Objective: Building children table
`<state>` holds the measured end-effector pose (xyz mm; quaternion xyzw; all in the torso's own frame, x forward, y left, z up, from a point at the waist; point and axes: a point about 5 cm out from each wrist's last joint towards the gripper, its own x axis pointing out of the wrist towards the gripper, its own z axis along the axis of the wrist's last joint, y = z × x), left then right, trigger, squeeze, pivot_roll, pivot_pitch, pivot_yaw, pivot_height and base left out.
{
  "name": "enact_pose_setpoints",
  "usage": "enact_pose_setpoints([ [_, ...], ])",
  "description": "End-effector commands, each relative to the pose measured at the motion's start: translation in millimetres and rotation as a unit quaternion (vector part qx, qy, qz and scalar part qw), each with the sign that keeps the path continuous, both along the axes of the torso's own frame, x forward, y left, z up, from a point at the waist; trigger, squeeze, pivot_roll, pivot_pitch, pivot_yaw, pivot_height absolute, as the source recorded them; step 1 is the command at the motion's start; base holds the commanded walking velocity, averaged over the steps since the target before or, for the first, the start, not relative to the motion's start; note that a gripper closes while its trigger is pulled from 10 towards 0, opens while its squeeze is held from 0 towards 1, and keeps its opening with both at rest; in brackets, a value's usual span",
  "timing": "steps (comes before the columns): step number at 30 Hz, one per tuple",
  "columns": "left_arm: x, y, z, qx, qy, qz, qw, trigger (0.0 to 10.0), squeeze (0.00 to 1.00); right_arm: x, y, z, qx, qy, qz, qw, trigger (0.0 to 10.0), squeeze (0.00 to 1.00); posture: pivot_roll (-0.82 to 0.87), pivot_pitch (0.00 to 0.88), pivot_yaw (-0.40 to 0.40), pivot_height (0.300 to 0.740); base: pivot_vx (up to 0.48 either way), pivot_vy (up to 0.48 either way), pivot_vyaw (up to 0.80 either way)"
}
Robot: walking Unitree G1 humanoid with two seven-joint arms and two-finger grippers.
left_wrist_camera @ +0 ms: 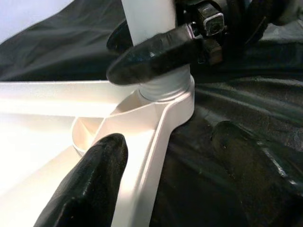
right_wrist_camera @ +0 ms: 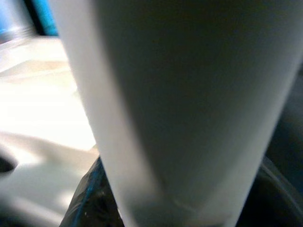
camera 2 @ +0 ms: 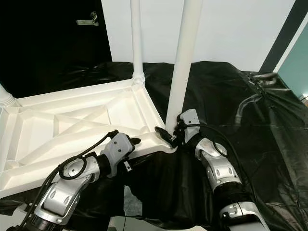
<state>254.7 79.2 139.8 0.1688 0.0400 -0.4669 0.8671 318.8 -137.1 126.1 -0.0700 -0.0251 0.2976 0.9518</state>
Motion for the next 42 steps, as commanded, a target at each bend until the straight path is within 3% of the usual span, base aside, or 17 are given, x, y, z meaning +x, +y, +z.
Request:
enact_pose_setpoints([
  [1, 3.0, 3.7, -6.9, -0.008, -0.001, 0.049, 0.999, 10.0, 0.0, -1.4, -12.6, -12.4, -0.026, 0.01, -0.079, 0.996, 10.0, 0.0, 0.08, 0.0, -0.026, 0.74, 0.0, 0.0, 0.0],
  [5, 4.6, 4.4, -9.1, -0.016, -0.001, 0.062, 0.998, 10.0, 0.0, -5.3, -11.9, -16.6, -0.005, 0.015, -0.168, 0.986, 10.0, 0.0, 0.08, 0.0, -0.028, 0.74, 0.0, 0.0, 0.0],
  [7, 4.6, 4.4, -9.1, -0.016, -0.001, 0.062, 0.998, 10.0, 0.0, -5.3, -11.9, -16.6, -0.005, 0.015, -0.168, 0.986, 10.0, 0.0, 0.08, 0.0, -0.028, 0.74, 0.0, 0.0, 0.0],
  [9, 5.0, 5.4, -11.2, -0.015, -0.001, 0.067, 0.998, 10.0, 0.0, -10.5, -7.6, -21.0, 0.009, 0.026, -0.229, 0.973, 10.0, 0.0, 0.08, 0.0, -0.033, 0.74, 0.0, 0.0, 0.0],
  [12, 5.7, 5.8, -12.5, -0.021, -0.001, 0.072, 0.997, 10.0, 0.0, -15.9, -0.1, -23.7, 0.019, 0.032, -0.264, 0.964, 10.0, 0.0, 0.08, 0.0, -0.033, 0.74, 0.0, 0.0, 0.0],
  [14, 5.7, 5.8, -12.5, -0.021, -0.001, 0.072, 0.997, 10.0, 0.0, -15.9, -0.1, -23.7, 0.019, 0.032, -0.264, 0.964, 10.0, 0.0, 0.08, 0.0, -0.033, 0.74, 0.0, 0.0, 0.0],
  [15, 7.4, 6.3, -13.7, -0.033, 0.0, 0.083, 0.996, 10.0, 0.0, -21.6, 13.1, -24.8, 0.04, 0.038, -0.27, 0.961, 10.0, 0.0, 0.08, 0.0, -0.029, 0.74, 0.0, 0.0, 0.0],
  [17, 8.1, 6.7, -14.9, -0.036, 0.002, 0.089, 0.995, 10.0, 0.0, -23.7, 18.8, -24.3, 0.048, 0.038, -0.265, 0.962, 10.0, 0.0, 0.08, 0.0, -0.029, 0.74, 0.0, 0.0, 0.0],
  [26, 5.9, 6.0, -16.3, -0.046, 0.002, 0.088, 0.995, 10.0, 0.0, -26.2, 16.7, -17.5, 0.06, 0.022, -0.266, 0.962, 10.0, 0.0, 0.07, 0.0, -0.022, 0.74, 0.0, 0.0, 0.0],
  [27, 6.0, 6.2, -13.9, -0.05, 0.0, 0.086, 0.995, 10.0, 0.0, -26.5, 15.9, -15.8, 0.058, 0.016, -0.258, 0.964, 10.0, 0.74, 0.07, 0.0, -0.021, 0.74, 0.0, 0.0, 0.0],
  [28, 6.0, 6.4, -11.7, -0.054, -0.002, 0.083, 0.995, 10.0, 0.0, -26.8, 14.7, -14.5, 0.056, 0.012, -0.252, 0.966, 10.0, 0.97, 0.07, 0.0, -0.021, 0.74, 0.0, 0.0, 0.0],
  [31, 5.6, 6.7, -8.2, -0.059, -0.005, 0.076, 0.995, 10.0, 0.0, -27.7, 11.7, -12.0, 0.055, 0.005, -0.24, 0.969, 10.0, 1.0, 0.07, 0.0, -0.017, 0.74, 0.0, 0.0, 0.0],
  [41, 6.9, 14.0, -1.3, -0.056, -0.02, 0.062, 0.996, 10.0, 0.0, -30.3, -7.8, -4.0, 0.034, -0.017, -0.151, 0.988, 10.0, 1.0, 0.06, 0.0, -0.007, 0.74, 0.0, 0.0, 0.0],
  [42, 7.0, 15.0, -0.7, -0.056, -0.021, 0.062, 0.996, 10.0, 0.0, -29.2, -11.7, -3.4, 0.031, -0.015, -0.134, 0.99, 10.0, 0.11, 0.06, 0.0, -0.006, 0.74, 0.0, 0.0, 0.0],
])
